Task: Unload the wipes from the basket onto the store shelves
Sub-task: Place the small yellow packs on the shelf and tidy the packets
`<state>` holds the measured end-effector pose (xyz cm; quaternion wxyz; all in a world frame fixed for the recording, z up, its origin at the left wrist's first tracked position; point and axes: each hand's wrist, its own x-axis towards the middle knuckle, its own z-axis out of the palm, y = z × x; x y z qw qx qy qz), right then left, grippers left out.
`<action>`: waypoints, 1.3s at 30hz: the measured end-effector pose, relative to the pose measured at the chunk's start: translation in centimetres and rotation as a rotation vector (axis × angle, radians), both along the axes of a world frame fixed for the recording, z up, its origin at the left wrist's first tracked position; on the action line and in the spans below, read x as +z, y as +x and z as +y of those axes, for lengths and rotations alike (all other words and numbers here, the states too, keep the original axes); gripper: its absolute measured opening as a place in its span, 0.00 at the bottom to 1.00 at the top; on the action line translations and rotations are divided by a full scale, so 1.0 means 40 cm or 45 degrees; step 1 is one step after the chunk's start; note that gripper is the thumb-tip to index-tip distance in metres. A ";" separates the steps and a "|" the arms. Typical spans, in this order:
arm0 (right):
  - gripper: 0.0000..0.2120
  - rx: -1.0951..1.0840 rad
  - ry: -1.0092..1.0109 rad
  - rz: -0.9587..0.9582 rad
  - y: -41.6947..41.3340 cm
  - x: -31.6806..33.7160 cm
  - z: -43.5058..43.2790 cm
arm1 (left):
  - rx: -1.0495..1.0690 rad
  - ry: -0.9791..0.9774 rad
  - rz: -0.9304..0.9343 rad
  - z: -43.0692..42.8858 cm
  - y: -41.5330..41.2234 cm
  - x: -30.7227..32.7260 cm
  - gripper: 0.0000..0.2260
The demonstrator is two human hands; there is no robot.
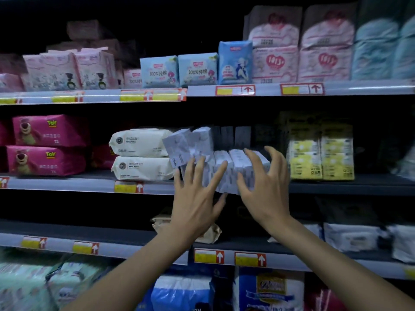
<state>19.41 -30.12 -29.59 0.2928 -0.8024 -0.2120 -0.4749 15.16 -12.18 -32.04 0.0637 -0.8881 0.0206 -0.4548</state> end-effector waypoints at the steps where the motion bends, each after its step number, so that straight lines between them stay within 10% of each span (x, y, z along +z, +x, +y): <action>1: 0.25 -0.023 0.016 0.033 0.014 -0.010 -0.012 | 0.008 0.021 0.008 -0.015 0.015 -0.011 0.33; 33: 0.38 -0.098 -0.109 0.490 0.154 -0.028 0.055 | 0.011 -0.023 -0.001 0.001 0.143 -0.021 0.33; 39: 0.29 0.043 0.079 0.232 0.068 0.029 0.093 | -0.191 -0.556 -0.486 0.043 0.043 0.034 0.21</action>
